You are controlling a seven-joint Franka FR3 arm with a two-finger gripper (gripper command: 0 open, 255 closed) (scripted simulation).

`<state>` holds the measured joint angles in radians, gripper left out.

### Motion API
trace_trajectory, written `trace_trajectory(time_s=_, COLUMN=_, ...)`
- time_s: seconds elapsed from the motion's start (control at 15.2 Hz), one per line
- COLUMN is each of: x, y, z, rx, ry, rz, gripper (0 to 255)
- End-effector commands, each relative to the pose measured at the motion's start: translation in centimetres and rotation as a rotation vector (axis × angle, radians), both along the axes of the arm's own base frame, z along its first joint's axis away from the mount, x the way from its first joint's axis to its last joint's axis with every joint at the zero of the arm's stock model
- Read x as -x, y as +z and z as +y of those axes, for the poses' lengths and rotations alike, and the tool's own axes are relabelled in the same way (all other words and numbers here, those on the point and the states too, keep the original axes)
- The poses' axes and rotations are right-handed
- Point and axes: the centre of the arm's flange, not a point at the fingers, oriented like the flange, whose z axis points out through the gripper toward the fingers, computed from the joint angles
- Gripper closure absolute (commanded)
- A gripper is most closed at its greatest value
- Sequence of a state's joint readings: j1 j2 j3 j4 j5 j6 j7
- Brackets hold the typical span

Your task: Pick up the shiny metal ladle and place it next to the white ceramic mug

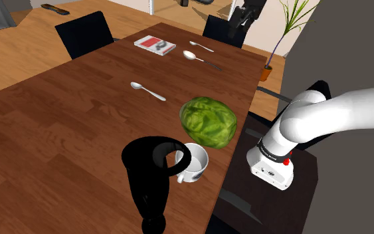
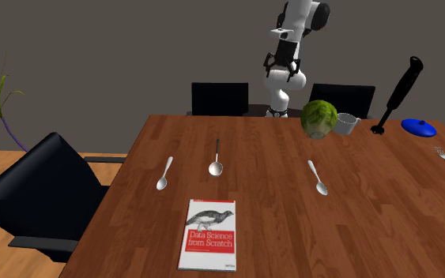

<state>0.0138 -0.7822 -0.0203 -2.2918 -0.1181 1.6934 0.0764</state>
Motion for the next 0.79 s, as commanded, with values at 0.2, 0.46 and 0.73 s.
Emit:
trace_trajectory(time_s=0.2, x=-2.6, y=-2.2, z=-2.3, rx=0.004, ry=0.03, rz=0.015, gripper=0)
trace_trajectory(time_s=0.46, x=-6.0, y=-5.2, z=-5.2, rx=0.008, ry=0.071, rz=0.035, gripper=0)
trace_trajectory(time_s=0.73, x=-9.5, y=-8.3, z=-7.9, rx=0.013, ry=0.112, rz=0.056, gripper=0)
